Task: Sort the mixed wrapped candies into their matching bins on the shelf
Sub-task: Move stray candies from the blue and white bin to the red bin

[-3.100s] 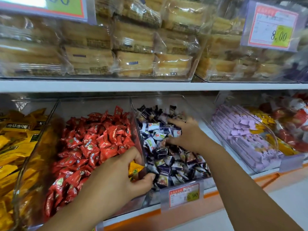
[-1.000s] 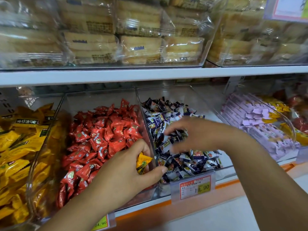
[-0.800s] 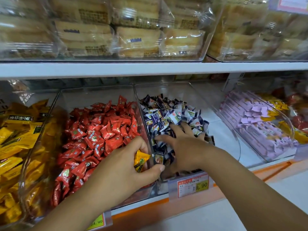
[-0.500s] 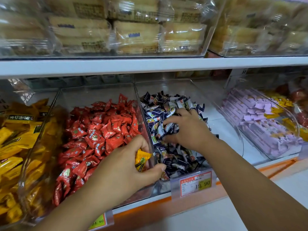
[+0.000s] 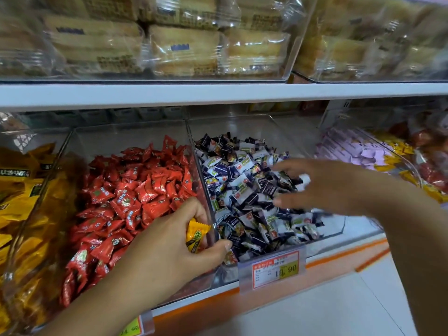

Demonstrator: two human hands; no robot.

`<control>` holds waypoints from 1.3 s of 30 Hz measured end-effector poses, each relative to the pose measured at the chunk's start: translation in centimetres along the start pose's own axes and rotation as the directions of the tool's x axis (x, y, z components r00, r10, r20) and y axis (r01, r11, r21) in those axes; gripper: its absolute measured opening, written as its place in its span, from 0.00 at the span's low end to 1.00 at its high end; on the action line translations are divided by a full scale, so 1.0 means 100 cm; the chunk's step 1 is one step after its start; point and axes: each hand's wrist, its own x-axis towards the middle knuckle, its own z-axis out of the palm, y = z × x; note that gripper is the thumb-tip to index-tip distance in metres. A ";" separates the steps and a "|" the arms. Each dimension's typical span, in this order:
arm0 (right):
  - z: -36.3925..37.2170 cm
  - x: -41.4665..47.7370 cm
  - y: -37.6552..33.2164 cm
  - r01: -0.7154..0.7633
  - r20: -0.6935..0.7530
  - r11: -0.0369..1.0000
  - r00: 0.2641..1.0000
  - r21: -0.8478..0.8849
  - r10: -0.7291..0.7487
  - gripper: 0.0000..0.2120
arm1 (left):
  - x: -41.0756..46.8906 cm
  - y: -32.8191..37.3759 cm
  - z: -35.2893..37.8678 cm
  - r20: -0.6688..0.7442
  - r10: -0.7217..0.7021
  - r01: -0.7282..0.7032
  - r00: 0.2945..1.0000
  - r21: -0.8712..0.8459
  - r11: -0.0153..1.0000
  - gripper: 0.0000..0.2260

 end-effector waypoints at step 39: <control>0.005 0.024 -0.012 0.000 0.211 0.994 0.977 -0.107 0.022 0.34 | 0.003 0.000 0.000 -0.015 -0.013 0.013 1.000 -0.004 1.000 0.21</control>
